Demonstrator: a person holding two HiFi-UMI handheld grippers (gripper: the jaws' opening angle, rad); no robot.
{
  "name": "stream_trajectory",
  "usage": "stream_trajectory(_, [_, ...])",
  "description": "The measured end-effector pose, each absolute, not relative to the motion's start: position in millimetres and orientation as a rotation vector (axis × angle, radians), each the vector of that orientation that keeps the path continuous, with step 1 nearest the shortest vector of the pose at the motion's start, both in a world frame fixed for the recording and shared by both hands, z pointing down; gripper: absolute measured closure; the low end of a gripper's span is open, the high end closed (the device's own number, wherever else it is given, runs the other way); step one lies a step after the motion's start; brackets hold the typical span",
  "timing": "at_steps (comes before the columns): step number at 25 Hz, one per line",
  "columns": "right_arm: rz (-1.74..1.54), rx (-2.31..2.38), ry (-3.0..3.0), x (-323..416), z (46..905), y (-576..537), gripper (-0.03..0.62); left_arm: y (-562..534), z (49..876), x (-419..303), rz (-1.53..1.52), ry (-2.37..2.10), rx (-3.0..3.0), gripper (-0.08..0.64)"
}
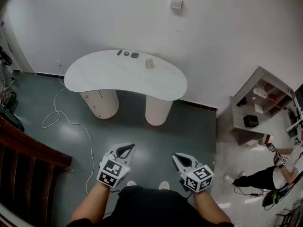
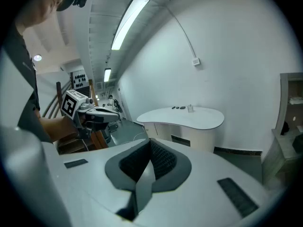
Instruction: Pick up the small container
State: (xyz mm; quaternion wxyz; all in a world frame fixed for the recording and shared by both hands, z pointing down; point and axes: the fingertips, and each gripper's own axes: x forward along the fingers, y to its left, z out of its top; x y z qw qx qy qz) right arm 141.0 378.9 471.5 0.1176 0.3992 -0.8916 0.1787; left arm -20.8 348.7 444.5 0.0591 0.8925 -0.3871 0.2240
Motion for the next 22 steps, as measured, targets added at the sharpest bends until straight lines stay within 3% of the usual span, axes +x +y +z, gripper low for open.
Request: stream_trajectory(22, [0.543, 1.142, -2.629, 106.9, 470.5, 381.5, 0.598, 343.1, 446.9, -44.1, 0.611, -1.109, 2.698, 0.543])
